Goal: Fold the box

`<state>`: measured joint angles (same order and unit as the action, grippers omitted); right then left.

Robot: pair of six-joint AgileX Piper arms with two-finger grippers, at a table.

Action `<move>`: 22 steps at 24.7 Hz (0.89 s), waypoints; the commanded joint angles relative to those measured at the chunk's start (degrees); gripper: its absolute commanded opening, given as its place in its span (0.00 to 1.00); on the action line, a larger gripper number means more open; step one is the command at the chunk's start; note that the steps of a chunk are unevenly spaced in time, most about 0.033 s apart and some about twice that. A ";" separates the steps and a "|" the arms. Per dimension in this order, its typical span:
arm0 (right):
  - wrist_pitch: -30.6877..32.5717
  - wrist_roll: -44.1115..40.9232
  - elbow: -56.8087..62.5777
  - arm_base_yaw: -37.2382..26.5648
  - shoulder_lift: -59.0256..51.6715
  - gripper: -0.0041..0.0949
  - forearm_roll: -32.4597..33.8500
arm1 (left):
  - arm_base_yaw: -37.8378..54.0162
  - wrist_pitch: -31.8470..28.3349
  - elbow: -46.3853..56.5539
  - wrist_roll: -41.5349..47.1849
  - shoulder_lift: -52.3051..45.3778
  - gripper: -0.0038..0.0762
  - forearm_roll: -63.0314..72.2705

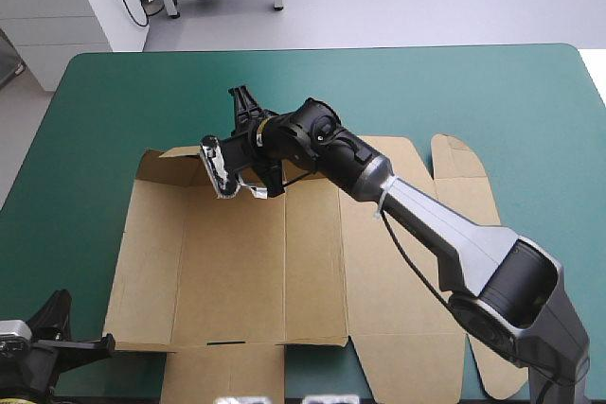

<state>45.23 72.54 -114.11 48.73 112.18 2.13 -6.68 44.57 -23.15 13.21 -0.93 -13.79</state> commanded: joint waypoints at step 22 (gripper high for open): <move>-14.69 -15.64 -1.54 -2.32 -1.85 0.03 10.67 | 0.00 -4.07 -1.37 0.36 -0.44 0.04 -1.21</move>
<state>35.42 57.97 -114.04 46.64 113.77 11.83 -6.68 44.57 -23.15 13.21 -0.93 -14.11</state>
